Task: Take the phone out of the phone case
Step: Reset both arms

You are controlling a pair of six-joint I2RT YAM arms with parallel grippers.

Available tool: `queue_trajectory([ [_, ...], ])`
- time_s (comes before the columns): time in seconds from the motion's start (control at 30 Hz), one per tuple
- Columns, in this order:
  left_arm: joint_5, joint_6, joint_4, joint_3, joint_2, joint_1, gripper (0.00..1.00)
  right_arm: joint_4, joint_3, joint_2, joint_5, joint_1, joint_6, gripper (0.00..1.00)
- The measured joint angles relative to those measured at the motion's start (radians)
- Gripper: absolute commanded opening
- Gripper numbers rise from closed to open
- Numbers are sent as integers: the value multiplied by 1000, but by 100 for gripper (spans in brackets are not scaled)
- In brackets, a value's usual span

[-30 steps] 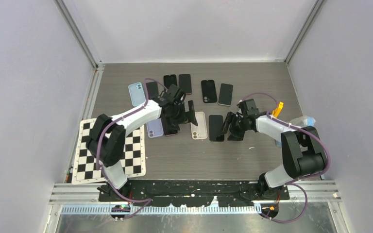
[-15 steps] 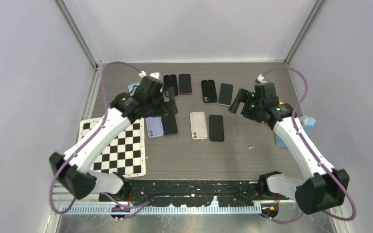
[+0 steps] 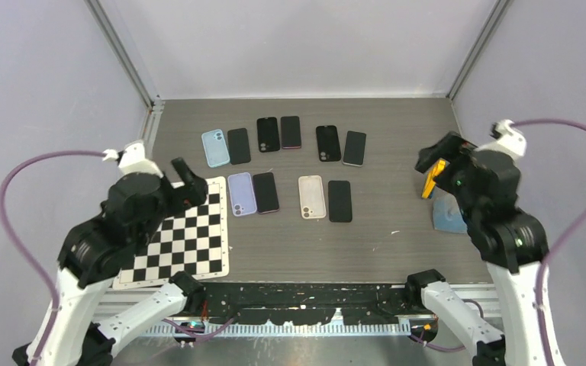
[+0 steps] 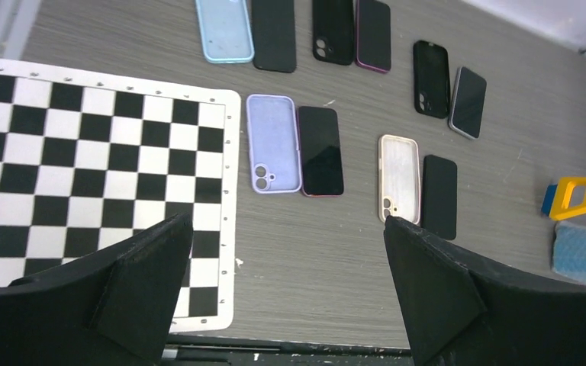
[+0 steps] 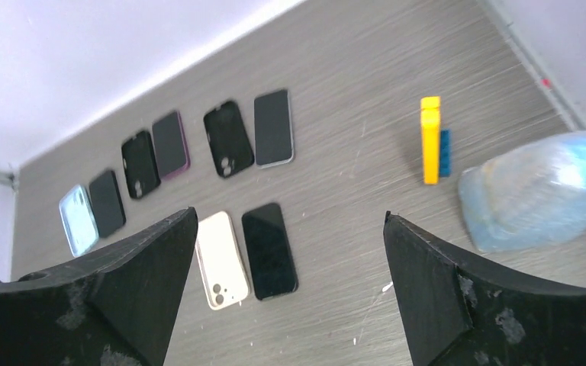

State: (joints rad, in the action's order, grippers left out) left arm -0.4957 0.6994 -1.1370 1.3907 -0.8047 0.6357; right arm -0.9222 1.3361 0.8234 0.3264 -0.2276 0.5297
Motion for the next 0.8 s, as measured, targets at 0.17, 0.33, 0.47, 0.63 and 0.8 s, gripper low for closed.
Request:
queue_trajectory([
  [0.17, -49, 16, -75, -16, 140, 0, 100, -55, 7, -182, 136, 0, 30, 98],
  [0.33, -69, 26, -143, -24, 214, 0, 100, -98, 23, -325, 228, 0, 53, 99],
  [0.47, -72, 32, -190, -24, 256, 0, 100, -124, 23, -381, 267, 0, 67, 99],
  [0.63, -67, 37, -229, -23, 292, 0, 100, -139, 21, -394, 281, 0, 77, 99],
  [0.8, -53, 37, -255, -23, 320, 0, 100, -143, 10, -394, 280, 0, 85, 99],
])
